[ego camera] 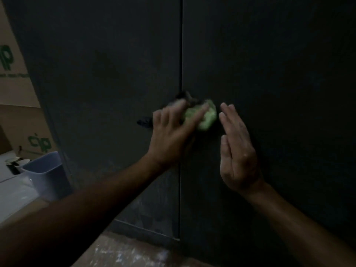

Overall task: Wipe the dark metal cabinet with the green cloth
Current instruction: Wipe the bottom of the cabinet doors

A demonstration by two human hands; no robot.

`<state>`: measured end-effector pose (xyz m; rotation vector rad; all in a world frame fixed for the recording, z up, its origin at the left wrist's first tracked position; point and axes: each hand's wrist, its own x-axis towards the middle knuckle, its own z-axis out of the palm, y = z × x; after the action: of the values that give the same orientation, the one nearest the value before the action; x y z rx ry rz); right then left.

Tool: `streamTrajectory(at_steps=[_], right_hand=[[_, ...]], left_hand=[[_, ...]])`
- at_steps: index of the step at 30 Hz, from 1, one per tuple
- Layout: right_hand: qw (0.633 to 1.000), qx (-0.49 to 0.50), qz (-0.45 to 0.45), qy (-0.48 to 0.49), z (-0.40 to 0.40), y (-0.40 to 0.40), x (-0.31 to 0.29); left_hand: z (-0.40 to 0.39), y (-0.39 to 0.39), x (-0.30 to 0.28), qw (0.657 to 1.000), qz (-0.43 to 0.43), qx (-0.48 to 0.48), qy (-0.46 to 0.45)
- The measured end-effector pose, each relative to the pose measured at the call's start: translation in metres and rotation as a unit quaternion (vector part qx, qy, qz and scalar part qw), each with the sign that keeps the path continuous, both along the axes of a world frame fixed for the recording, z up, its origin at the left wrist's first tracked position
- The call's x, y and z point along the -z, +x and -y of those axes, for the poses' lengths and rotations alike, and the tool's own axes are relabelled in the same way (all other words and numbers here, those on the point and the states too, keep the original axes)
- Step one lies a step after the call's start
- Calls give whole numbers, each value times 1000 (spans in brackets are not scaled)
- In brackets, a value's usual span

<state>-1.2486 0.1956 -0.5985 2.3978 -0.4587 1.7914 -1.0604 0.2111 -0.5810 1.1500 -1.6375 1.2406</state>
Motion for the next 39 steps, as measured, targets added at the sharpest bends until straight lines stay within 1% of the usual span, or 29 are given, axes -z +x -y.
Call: streamTrajectory(at_steps=[1,3,4,5,6,7,8,9,10,11,12,13,15,17,18,19,20,21,23,24,25,26,28,30,32,34,37,38,39], right_hand=[[1000,9,-9,-6,0,-1,-1],[998,44,-45,-26,1,-2,-1],[995,68,-63,-37,2,-2,0],[992,92,-79,-46,3,-2,1],[987,114,-96,-52,5,-2,1],[983,133,-112,-58,7,-2,2],[979,149,-126,-65,8,-2,3],[975,163,-135,-69,9,-2,5],[973,173,-138,-69,9,-2,5],[972,178,-139,-68,9,-1,5],[972,182,-136,-66,8,0,6],[972,185,-132,-66,7,1,6],[971,192,-128,-65,6,2,6],[972,191,-128,-55,4,4,7],[972,192,-124,-49,3,6,7],[972,196,-121,-44,2,8,8],[971,202,-119,-42,1,10,10],[969,211,-119,-41,0,13,12],[966,224,-122,-40,-1,18,17],[965,227,-126,-39,-1,20,21],[964,229,-133,-40,-1,21,24],[962,231,-141,-43,-1,22,28],[958,234,-155,-56,0,22,33],[955,239,-162,-63,1,21,35],[955,239,-165,-63,1,20,35],[955,237,-167,-60,0,18,35],[951,244,-177,-62,-1,16,37],[951,247,-179,-60,-1,17,38],[951,246,-178,-56,-2,18,39]], left_hand=[[-6,1,22,997,76,15,28],[-21,8,64,972,216,14,91],[-26,14,77,963,250,-2,102],[-29,22,80,964,246,-14,103],[-28,29,76,974,205,-20,95],[-26,35,68,988,132,-24,77],[-23,38,55,998,25,-29,47],[-18,37,39,993,-116,-30,13],[-13,32,25,967,-253,-26,-20],[-8,21,19,939,-340,-23,-41],[-5,9,26,933,-356,-20,-46],[-5,-2,44,946,-322,-16,-31],[-18,-8,102,974,-220,3,50],[-43,18,162,980,-144,-2,140],[-54,35,182,976,-132,-11,170],[-62,51,194,971,-152,-25,183],[-65,62,198,961,-211,-42,174],[-63,66,193,938,-304,-55,155],[-45,55,165,863,-497,-50,73],[-33,42,150,835,-548,-38,32],[-24,24,140,839,-543,-26,10],[-20,5,137,870,-493,-14,16],[-26,-26,160,933,-350,13,80],[-37,-22,195,945,-295,28,134],[-48,-2,220,929,-335,15,157],[-52,16,222,894,-425,-3,141],[-28,11,183,800,-599,-20,35],[-20,1,169,789,-614,-9,11],[-16,-12,162,810,-586,11,13]])
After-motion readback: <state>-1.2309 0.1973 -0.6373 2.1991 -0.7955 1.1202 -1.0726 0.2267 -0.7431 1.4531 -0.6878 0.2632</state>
